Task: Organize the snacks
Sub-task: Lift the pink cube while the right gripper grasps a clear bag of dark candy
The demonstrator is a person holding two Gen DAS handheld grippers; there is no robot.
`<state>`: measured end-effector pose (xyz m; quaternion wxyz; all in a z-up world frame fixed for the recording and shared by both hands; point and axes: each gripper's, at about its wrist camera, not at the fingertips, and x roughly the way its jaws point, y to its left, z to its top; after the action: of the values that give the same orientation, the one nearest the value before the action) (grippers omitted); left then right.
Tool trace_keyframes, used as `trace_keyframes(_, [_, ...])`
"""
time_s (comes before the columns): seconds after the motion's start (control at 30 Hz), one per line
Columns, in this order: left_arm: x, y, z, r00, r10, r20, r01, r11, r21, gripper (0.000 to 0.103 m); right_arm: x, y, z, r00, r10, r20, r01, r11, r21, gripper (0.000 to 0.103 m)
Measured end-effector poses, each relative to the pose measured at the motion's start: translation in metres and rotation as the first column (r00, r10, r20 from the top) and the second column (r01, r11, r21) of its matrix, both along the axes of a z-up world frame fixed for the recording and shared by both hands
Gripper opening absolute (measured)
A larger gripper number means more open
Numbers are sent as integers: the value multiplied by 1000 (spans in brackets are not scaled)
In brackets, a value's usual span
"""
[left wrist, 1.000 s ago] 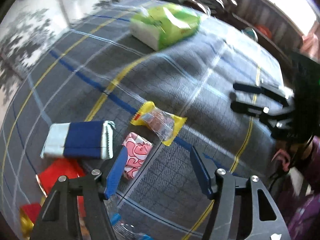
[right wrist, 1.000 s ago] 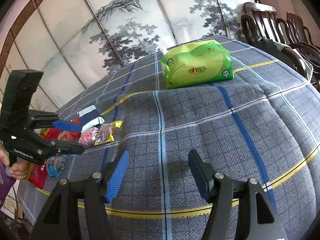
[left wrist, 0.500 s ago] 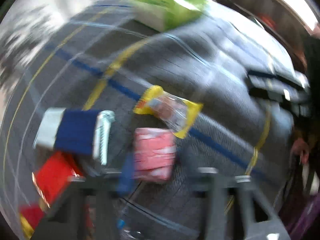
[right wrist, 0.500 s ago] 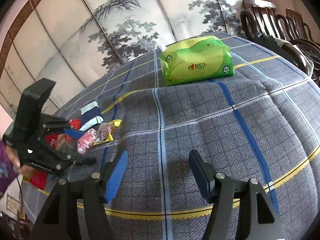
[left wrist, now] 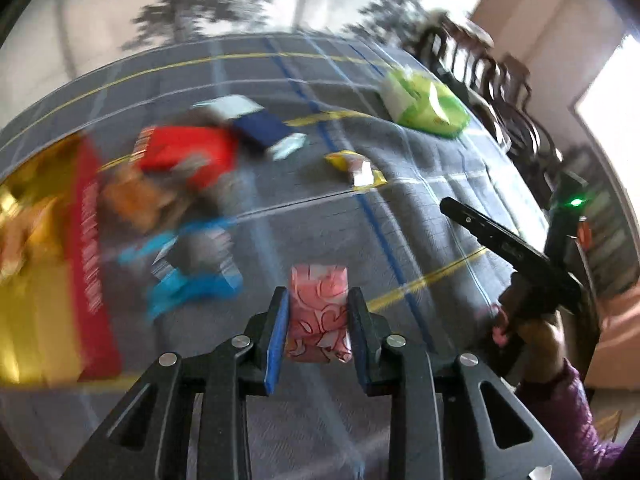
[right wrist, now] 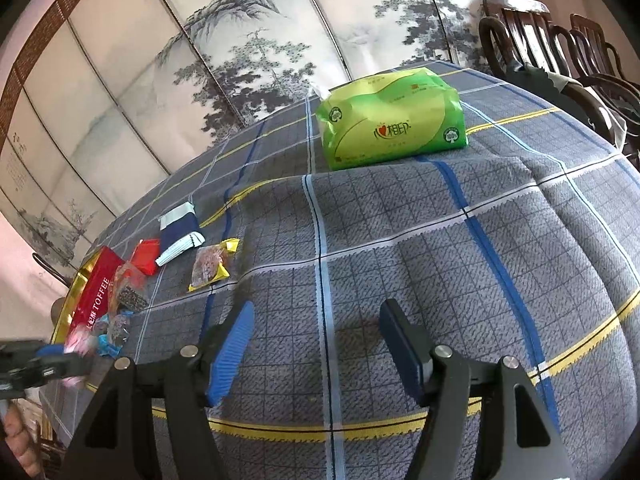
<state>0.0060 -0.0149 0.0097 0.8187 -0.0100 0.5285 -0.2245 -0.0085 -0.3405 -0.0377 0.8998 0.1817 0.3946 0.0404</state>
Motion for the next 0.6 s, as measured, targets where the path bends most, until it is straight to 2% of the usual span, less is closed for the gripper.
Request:
trace_keyframes(0.1, [-17,35,15,998,59,20,-59,998,-25,25,-3,3,4,1000,12,27,-12,1000,-12,67])
trace_keyframes(0.17, [-29,58,23,994,101,35,-99,994,-34,25,-7,13,10,997,44,59,-41,998,-57,67])
trace_keyframes(0.2, [-33,65,26,993,106,42,-105,994,-39,25,-10,24,14,994,80,75,-72,992,-107,67])
trace_keyframes(0.27, [-36,74,26,991,123,52,-122,992,-23,25,-15,51,19,982,176,71,-165,977,-138,67])
trace_keyframes(0.33, [-37,76,23,993,111,30,-110,993,-42,25,-16,69,22,978,198,62,-186,969,-162,67])
trace_keyframes(0.37, [-37,73,20,997,81,11,-80,995,-60,27,-17,75,24,976,209,64,-198,970,-144,67])
trace_keyframes(0.4, [-39,66,17,999,42,2,-42,997,-64,38,-19,78,26,974,214,70,-204,971,-128,67])
trace_keyframes(0.43, [-41,57,15,1000,16,-1,-16,998,-53,59,-21,82,28,972,220,77,-210,970,-123,67])
trace_keyframes(0.53, [-46,30,9,999,-40,18,41,998,-46,85,-24,87,32,971,227,70,-212,961,-175,67])
trace_keyframes(0.57, [-44,21,5,999,-52,13,52,998,-32,88,-24,87,32,972,225,65,-210,961,-178,67])
trace_keyframes(0.6, [-40,11,-3,999,-48,-11,48,999,-6,87,-23,84,30,974,220,56,-208,964,-168,67])
